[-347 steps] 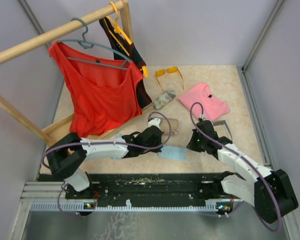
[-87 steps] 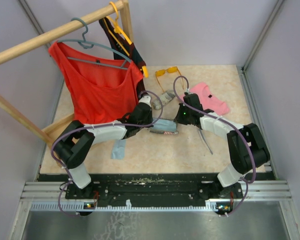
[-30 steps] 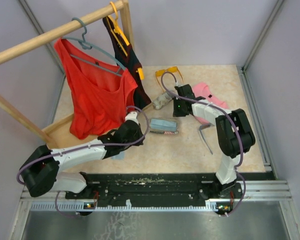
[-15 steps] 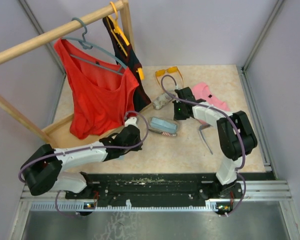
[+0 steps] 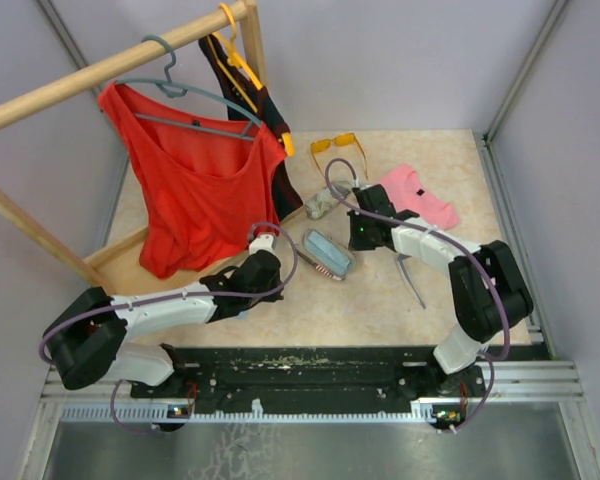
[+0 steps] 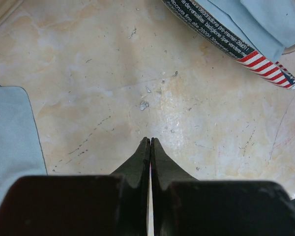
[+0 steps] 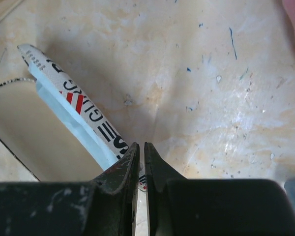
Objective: Organize the sunglasses
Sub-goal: Adjust the sunglasses case at the center of the board.
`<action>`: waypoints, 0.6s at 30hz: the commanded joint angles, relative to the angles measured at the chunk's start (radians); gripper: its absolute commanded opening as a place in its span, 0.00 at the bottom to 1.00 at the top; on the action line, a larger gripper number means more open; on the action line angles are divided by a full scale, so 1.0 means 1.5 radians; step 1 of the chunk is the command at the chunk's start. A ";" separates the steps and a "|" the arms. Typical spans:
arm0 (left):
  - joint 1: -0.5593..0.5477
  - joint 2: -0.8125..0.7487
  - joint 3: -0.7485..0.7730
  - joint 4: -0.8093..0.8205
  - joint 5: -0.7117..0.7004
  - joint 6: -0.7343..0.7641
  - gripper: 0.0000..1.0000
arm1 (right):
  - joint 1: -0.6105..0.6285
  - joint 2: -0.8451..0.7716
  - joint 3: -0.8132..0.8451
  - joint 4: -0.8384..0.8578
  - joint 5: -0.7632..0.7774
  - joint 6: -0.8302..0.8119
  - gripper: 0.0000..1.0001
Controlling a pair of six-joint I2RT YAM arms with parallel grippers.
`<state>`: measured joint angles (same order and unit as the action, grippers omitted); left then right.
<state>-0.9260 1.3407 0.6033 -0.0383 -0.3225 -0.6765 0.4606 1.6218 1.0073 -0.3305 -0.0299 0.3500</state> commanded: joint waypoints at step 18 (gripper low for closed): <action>0.009 0.002 0.023 -0.011 -0.041 0.030 0.03 | 0.047 -0.117 -0.081 0.016 -0.009 0.054 0.09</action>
<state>-0.9226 1.3407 0.6075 -0.0528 -0.3660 -0.6498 0.5171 1.5120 0.8967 -0.3290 -0.0326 0.4053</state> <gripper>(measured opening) 0.033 0.094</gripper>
